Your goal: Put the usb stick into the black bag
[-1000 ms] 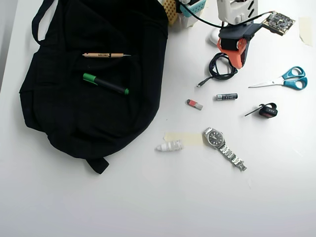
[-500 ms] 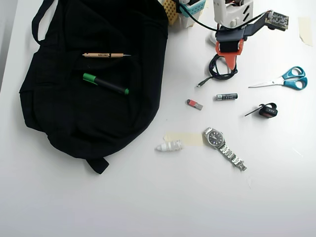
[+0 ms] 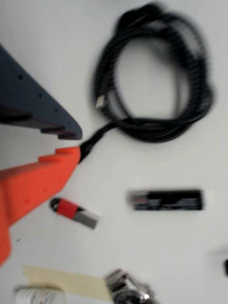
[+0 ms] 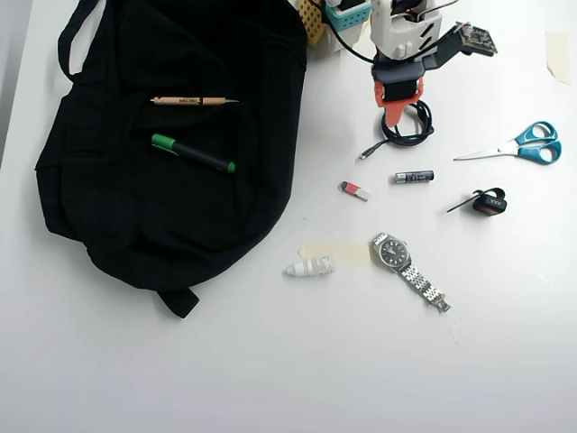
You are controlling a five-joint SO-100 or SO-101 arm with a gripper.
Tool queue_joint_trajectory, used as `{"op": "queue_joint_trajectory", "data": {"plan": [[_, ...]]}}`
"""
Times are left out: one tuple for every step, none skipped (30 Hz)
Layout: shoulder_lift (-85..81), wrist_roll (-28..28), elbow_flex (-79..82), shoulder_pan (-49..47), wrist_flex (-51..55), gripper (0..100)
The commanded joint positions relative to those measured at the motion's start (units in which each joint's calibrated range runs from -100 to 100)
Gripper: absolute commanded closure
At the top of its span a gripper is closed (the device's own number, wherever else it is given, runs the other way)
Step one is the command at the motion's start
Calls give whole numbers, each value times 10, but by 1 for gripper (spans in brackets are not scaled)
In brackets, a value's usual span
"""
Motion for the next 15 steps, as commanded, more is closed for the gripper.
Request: {"op": "queue_joint_trajectory", "data": {"plan": [[-14, 52, -4, 44, 0, 98], [-13, 63, -4, 53, -2, 98], [-13, 70, -4, 61, -2, 98], [-13, 76, -4, 68, -2, 98], [-9, 82, -6, 76, -2, 98], [-3, 87, -9, 82, -2, 98], [-2, 92, -9, 86, -4, 98], [-2, 94, -8, 87, -4, 98], [-2, 94, -9, 88, -4, 98], [-2, 94, -10, 88, -4, 98], [-1, 94, -12, 91, -4, 98], [-1, 94, -12, 94, -4, 98], [3, 93, -12, 95, -4, 98], [12, 91, -13, 96, -5, 98], [24, 91, -19, 100, -5, 98]]}}
